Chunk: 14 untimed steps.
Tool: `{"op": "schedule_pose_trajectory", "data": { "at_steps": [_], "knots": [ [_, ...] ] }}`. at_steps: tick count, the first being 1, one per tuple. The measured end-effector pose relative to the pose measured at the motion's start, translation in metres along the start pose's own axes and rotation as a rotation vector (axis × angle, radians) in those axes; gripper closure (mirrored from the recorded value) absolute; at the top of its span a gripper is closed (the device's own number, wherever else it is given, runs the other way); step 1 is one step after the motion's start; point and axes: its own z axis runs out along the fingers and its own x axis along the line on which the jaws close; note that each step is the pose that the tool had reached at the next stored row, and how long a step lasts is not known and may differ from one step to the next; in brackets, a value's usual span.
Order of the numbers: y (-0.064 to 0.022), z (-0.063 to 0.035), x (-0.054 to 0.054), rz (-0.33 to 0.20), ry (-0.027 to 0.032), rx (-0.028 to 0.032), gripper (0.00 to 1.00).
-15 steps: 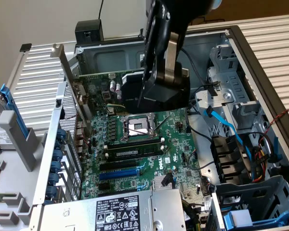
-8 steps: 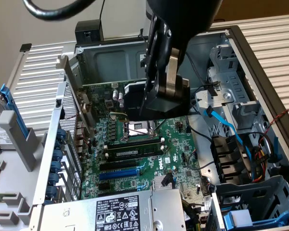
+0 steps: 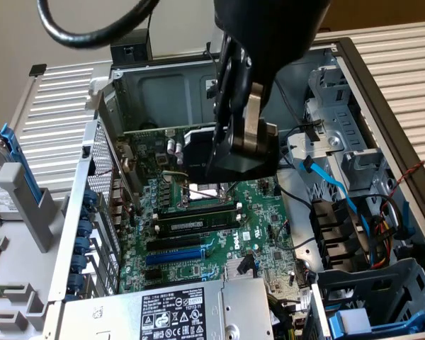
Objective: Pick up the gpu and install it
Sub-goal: 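Insert the gpu into the slot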
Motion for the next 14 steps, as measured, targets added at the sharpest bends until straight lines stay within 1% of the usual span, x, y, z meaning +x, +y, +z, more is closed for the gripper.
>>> {"op": "schedule_pose_trajectory", "data": {
  "at_steps": [8,14],
  "knots": [
    [-0.0044,0.0138,0.001,0.011,-0.0036,0.0013,0.71],
    [-0.0065,0.0253,-0.003,0.026,-0.0087,0.0030,0.71]
  ]
}}
